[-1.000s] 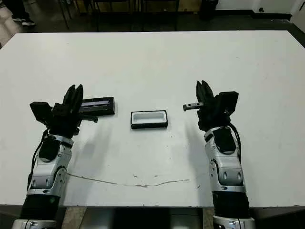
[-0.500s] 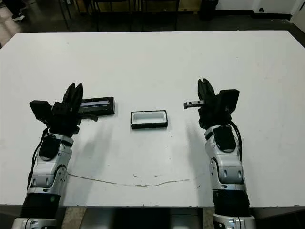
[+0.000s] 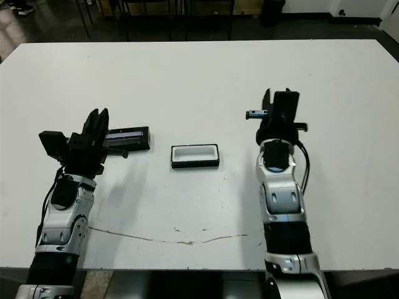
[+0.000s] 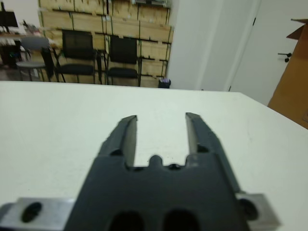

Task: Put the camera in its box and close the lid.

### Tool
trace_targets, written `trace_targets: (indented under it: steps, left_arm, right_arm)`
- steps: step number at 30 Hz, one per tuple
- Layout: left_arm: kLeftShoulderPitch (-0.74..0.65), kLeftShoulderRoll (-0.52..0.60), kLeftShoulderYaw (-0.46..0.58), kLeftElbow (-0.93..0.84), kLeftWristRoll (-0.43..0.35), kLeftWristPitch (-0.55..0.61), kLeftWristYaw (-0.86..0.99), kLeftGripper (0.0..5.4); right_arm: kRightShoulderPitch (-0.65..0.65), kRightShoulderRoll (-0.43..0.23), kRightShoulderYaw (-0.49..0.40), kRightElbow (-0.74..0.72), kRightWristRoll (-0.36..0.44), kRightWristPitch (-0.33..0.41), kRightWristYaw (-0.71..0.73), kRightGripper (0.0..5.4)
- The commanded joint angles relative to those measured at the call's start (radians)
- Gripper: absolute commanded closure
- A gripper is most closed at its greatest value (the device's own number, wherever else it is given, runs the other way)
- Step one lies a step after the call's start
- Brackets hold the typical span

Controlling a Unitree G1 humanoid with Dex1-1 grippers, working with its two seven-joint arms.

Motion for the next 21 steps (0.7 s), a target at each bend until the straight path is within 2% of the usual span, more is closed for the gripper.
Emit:
trace_targets:
  steps: [1, 13, 16, 21]
  left_arm:
    - [0.017, 0.005, 0.003, 0.028, 0.003, -0.007, -0.007, 5.4]
    - [0.024, 0.014, 0.004, 0.039, 0.011, -0.021, -0.014, 5.4]
    - [0.023, 0.015, 0.003, 0.041, 0.009, -0.019, -0.018, 5.4]
    - [0.022, 0.015, 0.0, 0.048, 0.013, -0.025, -0.021, 5.4]
  right_arm:
    - [-0.033, 0.021, -0.009, 0.073, 0.0, 0.024, -0.032, 2.58]
    - [-0.178, 0.084, -0.052, 0.322, 0.0, -0.036, -0.213, 0.04]
    - [-0.222, 0.09, -0.082, 0.402, 0.02, -0.064, -0.256, 0.02]
    - [-0.287, 0.094, -0.141, 0.571, 0.061, -0.164, -0.33, 0.02]
